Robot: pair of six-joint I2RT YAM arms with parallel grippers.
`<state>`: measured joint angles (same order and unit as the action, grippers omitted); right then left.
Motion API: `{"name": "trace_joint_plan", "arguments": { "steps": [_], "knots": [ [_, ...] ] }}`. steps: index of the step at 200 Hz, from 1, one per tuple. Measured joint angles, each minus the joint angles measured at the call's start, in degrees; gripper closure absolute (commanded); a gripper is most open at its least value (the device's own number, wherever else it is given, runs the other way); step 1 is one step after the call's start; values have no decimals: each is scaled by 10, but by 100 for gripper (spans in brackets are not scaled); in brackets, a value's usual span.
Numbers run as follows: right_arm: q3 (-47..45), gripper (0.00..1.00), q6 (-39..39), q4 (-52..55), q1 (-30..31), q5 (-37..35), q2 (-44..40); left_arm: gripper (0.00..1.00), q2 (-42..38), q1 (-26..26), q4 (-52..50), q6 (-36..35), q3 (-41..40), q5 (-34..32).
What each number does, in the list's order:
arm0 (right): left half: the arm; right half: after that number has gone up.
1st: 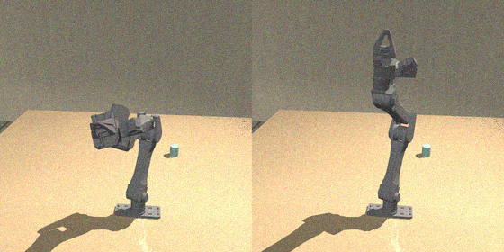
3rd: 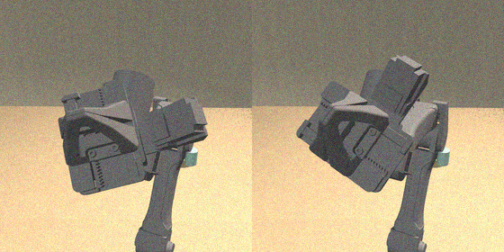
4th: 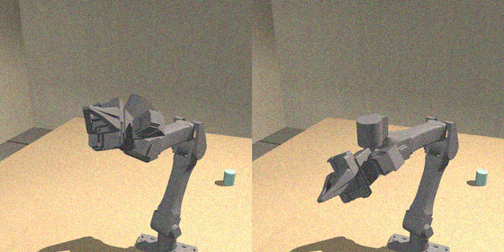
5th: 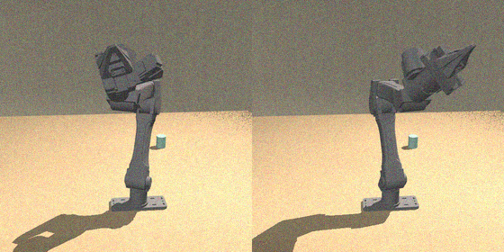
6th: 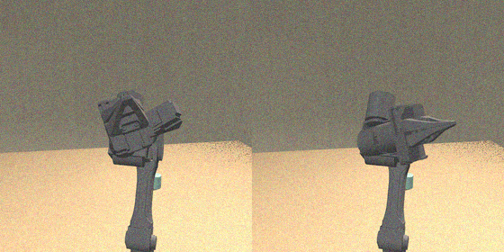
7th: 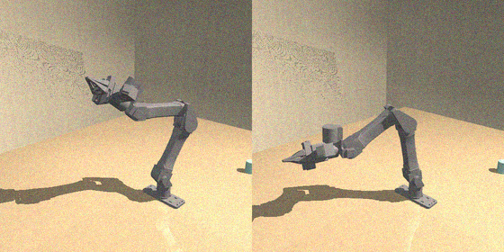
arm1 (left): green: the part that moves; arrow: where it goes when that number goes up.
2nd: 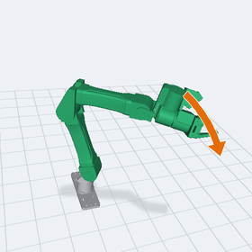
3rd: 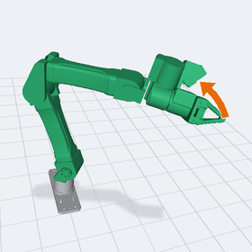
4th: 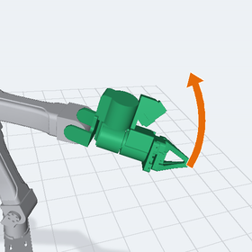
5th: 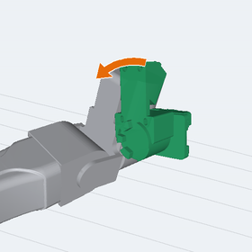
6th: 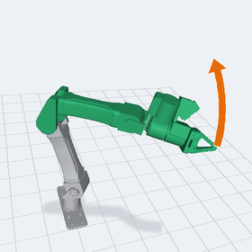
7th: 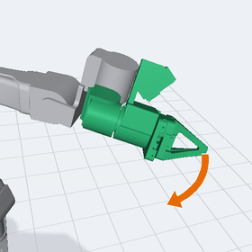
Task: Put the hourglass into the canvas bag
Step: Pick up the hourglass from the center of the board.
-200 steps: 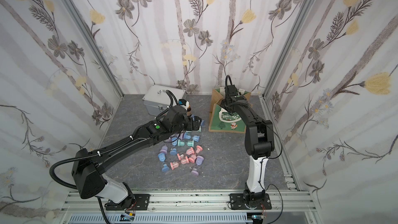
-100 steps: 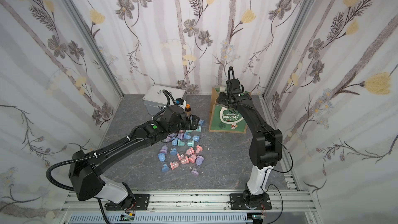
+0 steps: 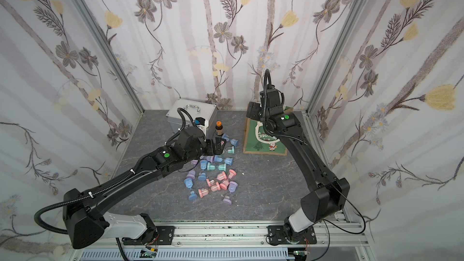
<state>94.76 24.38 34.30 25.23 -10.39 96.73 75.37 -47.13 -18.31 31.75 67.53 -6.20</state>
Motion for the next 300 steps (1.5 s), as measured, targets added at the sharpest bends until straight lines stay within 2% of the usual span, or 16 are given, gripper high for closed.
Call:
{"name": "trace_joint_plan", "arguments": {
  "steps": [78, 118, 193, 249, 300],
  "knots": [
    [-180, 13, 59, -6, 171, -49, -79, 0, -94, 0, -52, 7, -70, -5],
    [-260, 17, 103, -21, 228, -33, -59, 0, -123, 0, -77, 16, -100, -2],
    [-358, 19, 264, -41, 354, -27, -29, 0, -154, 0, -131, 31, -129, 24],
    [-415, 20, 342, -47, 416, 2, -13, 0, -179, 0, -162, 34, -155, 34],
    [-459, 29, 377, -59, 429, 18, 3, 0, -191, 0, -165, 45, -170, 33]
  ]
}}
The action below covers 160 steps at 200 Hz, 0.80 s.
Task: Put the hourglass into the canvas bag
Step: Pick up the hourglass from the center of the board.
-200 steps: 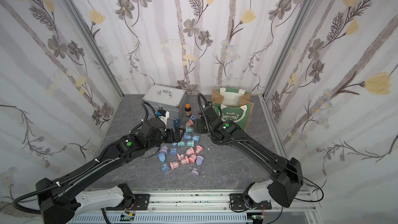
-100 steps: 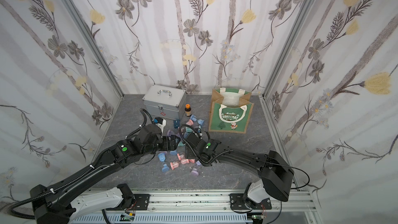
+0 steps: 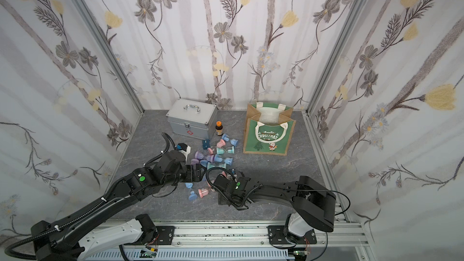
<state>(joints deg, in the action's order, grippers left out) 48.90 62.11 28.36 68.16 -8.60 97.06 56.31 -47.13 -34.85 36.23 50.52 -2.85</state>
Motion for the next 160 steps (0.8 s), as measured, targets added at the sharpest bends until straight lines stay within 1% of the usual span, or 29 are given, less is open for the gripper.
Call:
{"name": "trace_joint_plan", "arguments": {
  "steps": [33, 54, 88, 100, 115, 160],
  "knots": [
    [-17, 37, 6, -7, -2, 0, 5, 0, 0, 0, 0, 2, -1, -1],
    [-29, 39, 8, -8, -3, -4, 6, 0, 0, 0, 0, 2, -1, -1],
    [-31, 42, 8, -7, -10, -31, 15, 0, 2, 0, 2, 2, -2, -2],
    [-31, 45, 8, -9, -10, -38, 16, 0, 3, 0, 2, 2, -2, -2],
    [-31, 46, 8, -6, -10, -44, 18, 0, 4, 0, 2, 2, -2, -2],
    [-38, 56, 8, -6, -10, -55, 12, 0, 6, 0, 2, 2, 0, -3]
  ]
}}
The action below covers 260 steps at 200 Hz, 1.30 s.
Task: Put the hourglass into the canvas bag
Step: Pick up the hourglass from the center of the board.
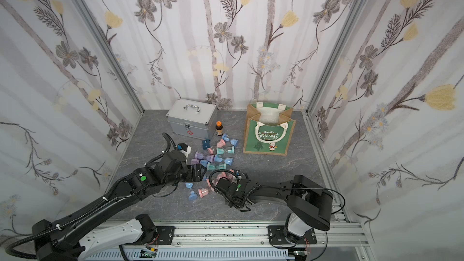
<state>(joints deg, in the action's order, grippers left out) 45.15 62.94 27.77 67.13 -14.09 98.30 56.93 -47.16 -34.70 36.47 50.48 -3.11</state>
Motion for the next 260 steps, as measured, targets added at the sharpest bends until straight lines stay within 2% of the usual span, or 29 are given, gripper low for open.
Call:
{"name": "trace_joint_plan", "arguments": {
  "steps": [25, 65, 128, 159, 214, 260],
  "knots": [
    [-3, 64, 1, 3, 0, 1, -9, 0, 2, 0, 2, 0, 3, -2],
    [-4, 70, 4, 22, -3, 12, -32, 0, 5, 0, 2, 0, 9, -3],
    [-17, 73, 2, 15, -28, 22, -61, 0, 6, 0, 5, 0, 10, -8],
    [-14, 75, -8, 11, -44, 24, -110, 0, 8, 0, 8, 0, 17, -10],
    [45, 76, -53, 35, -105, -10, -205, 0, 27, 0, 28, -3, 47, -9],
    [146, 77, -139, 57, -196, -59, -244, 0, 66, 0, 56, -12, 90, -7]
  ]
}}
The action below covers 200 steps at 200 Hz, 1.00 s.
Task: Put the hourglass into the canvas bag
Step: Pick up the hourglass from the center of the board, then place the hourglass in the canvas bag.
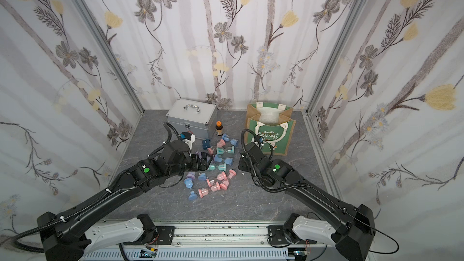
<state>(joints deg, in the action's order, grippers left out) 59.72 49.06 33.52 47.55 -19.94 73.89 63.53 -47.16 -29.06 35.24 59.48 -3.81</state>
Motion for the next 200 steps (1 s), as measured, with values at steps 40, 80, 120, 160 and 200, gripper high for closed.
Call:
{"name": "trace_joint_plan", "arguments": {
  "steps": [40, 80, 120, 160, 200],
  "knots": [
    [103, 77, -81, 7, -104, -39, 20, 0, 39, 0, 32, -9, 26, 0],
    [198, 77, -142, 0, -179, -47, 82, 0, 78, 0, 61, -19, 59, 10],
    [256, 77, -173, -16, -240, -51, 163, 0, 112, 0, 79, -23, 86, 11],
    [295, 76, -183, -24, -288, -39, 243, 0, 137, 0, 96, -31, 106, 10],
    [325, 75, -187, -32, -302, -7, 309, 0, 160, 0, 104, -33, 118, 10]
  ]
}}
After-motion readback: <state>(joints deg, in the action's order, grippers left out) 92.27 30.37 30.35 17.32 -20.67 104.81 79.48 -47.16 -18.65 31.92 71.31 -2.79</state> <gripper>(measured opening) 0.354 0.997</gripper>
